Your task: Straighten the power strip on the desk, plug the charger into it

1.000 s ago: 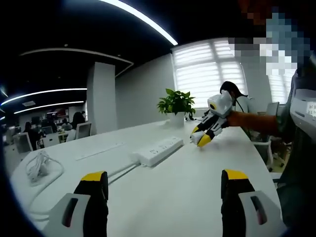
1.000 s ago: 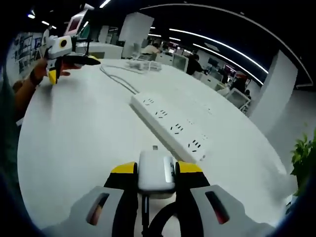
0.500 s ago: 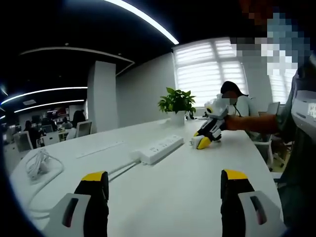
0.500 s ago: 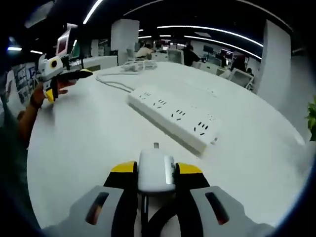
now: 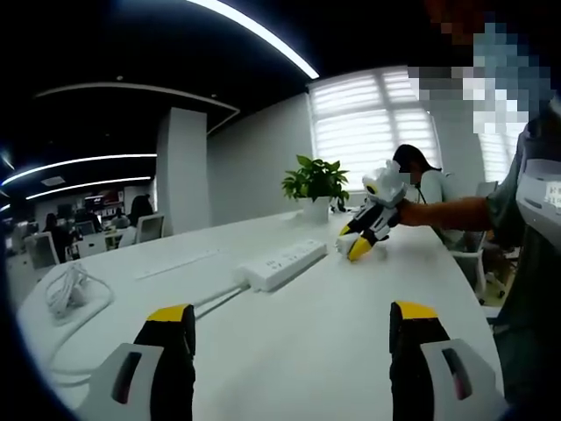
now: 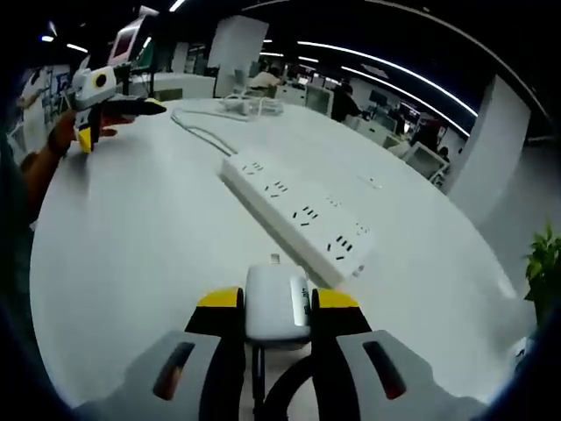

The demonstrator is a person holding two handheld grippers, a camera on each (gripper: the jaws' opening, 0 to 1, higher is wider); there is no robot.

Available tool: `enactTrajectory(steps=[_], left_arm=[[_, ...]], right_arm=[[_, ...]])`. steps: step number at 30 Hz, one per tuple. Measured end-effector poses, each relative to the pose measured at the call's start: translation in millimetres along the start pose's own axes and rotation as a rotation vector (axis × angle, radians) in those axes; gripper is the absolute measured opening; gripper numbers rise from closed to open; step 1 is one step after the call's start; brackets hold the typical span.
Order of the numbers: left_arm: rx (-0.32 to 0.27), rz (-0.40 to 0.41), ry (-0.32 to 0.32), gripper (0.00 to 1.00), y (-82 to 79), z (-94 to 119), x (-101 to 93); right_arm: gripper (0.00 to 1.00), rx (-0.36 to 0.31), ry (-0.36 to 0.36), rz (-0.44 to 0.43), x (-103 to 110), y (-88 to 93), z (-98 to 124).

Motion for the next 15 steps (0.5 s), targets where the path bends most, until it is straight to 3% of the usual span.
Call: enactTrajectory(steps=[11,15], left_arm=[[-0.004,-0.012,0.010,0.94,-2.4,-1,-1.0],[-0.006,-0.011,0.011,0.94,-2.1,-1,-0.7]], right_arm=[[0.24,0.078,0.047,0.150,-15,-23.9,10],[0.24,0.136,0.063,0.222,-21,-33.1,11]])
Point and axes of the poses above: the point that each gripper's makers call its tool centre point, and the gripper's own axes: z roughly backward along the fingers, x roughly to its left, y roughly out of its underside, the point moved 3 cm from there along z, roughly backward along the fingers, and after that the axes turned 13 degrees about -z, right-handed, at the moved point
